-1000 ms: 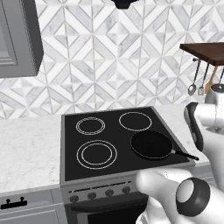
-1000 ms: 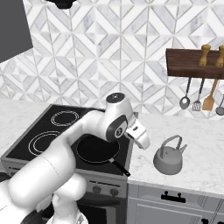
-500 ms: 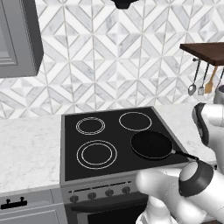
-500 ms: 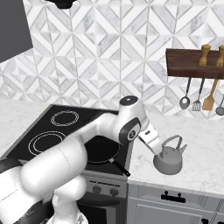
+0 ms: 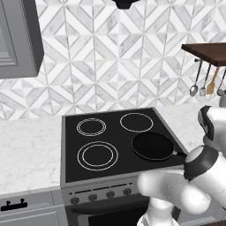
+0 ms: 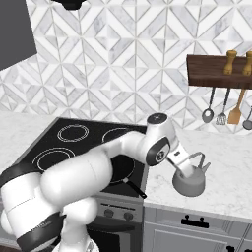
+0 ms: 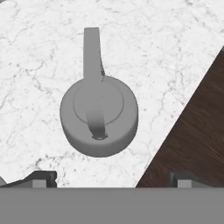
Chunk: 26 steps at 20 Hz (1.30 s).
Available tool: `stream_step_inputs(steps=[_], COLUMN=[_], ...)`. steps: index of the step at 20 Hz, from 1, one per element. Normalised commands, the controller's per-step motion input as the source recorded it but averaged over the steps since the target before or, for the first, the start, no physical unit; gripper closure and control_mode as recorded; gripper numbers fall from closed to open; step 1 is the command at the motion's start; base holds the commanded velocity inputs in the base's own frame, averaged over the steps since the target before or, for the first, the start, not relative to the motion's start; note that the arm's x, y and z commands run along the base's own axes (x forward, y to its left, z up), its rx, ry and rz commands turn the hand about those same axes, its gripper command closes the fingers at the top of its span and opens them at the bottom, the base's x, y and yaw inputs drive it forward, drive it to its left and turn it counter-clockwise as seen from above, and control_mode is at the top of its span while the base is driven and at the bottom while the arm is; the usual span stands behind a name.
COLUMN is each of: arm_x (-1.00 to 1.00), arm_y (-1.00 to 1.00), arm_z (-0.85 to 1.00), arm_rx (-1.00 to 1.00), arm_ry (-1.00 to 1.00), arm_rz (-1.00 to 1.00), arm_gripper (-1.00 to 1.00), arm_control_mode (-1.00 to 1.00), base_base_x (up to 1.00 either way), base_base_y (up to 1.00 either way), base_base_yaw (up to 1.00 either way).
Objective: Pick the kettle from the counter and place it on a stove burner. Then turn the burner on.
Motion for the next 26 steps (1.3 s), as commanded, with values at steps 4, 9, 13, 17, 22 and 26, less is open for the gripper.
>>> stream_step_inputs(steps=[4, 9, 13, 17, 22, 26], arm_x=[0.19, 0.2, 0.17, 0.14, 0.15, 0.15], arm_y=[-0.26, -0.24, -0.14, -0.09, -0.06, -0.06], arm_z=[-0.22, -0.1, -0.11, -0.16, -0.17, -0.14], arm_rx=[0.0, 0.0, 0.0, 0.0, 0.0, 0.0], arm_ry=[0.0, 0.0, 0.0, 0.0, 0.0, 0.0], arm_rz=[0.0, 0.0, 0.0, 0.0, 0.0, 0.0], arm_gripper=[-1.0, -1.0, -1.0, -1.0, -1.0, -1.0], arm_control_mode=[-1.0, -1.0, -1.0, -1.0, -1.0, -1.0], base_base_x=[0.0, 0.0, 0.0, 0.0, 0.0, 0.0], base_base_y=[0.0, 0.0, 0.0, 0.0, 0.0, 0.0], base_base_yaw=[0.0, 0.0, 0.0, 0.0, 0.0, 0.0])
